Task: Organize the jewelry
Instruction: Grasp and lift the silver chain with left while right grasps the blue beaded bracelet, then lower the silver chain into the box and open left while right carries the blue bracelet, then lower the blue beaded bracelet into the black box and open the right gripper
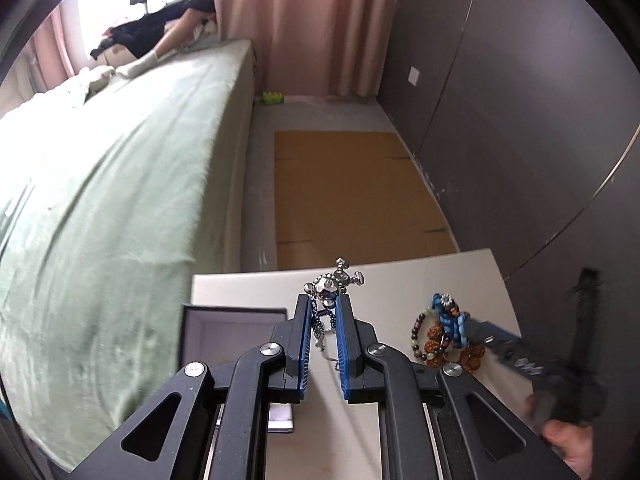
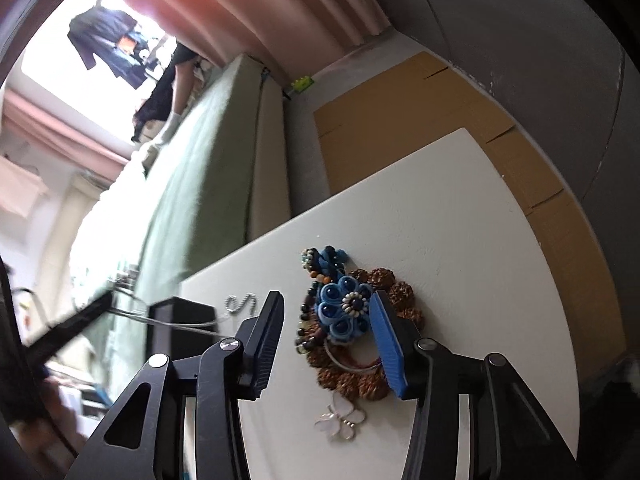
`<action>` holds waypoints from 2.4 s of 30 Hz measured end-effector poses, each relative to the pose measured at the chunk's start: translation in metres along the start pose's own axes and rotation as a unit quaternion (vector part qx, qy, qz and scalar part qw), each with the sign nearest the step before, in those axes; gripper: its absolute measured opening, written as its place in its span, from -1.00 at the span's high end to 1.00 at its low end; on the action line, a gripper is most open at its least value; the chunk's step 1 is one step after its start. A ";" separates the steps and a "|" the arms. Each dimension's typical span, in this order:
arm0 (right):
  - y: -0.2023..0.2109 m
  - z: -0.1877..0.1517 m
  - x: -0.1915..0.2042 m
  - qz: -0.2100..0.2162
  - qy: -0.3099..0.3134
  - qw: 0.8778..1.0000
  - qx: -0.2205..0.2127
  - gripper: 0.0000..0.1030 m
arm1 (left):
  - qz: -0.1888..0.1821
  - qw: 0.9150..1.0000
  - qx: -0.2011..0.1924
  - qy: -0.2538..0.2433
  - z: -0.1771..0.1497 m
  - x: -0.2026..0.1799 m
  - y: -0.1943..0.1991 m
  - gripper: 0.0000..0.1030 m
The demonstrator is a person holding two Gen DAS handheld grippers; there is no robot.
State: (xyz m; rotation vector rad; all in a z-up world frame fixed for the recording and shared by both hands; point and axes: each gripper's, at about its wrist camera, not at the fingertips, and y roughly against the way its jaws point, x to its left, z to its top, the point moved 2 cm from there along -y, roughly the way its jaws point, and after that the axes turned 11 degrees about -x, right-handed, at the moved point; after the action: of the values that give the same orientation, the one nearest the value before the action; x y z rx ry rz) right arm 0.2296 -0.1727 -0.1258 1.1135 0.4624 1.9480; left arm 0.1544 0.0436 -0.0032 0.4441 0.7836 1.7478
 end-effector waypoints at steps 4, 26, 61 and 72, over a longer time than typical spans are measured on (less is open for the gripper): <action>-0.014 -0.006 0.006 -0.043 0.035 0.998 0.017 0.09 | 0.004 1.000 -0.023 -0.004 0.015 0.004 0.024 0.77; 0.032 -0.010 0.032 0.036 0.000 0.999 -0.025 0.78 | 0.046 0.988 -0.139 -0.046 0.087 0.015 0.154 0.77; 0.045 -0.024 0.098 0.136 0.007 0.989 -0.065 0.78 | 0.040 0.998 -0.031 0.029 0.012 0.094 0.042 -0.26; -0.004 -0.051 0.153 0.203 0.020 0.979 -0.013 0.78 | 0.073 0.996 -0.032 0.049 0.004 0.145 0.068 -0.33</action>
State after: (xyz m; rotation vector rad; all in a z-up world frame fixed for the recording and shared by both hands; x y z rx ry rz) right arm 0.1481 -0.0438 -0.0742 1.2258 0.2402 2.3250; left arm 0.0636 0.1708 0.0338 0.3842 0.7782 1.9373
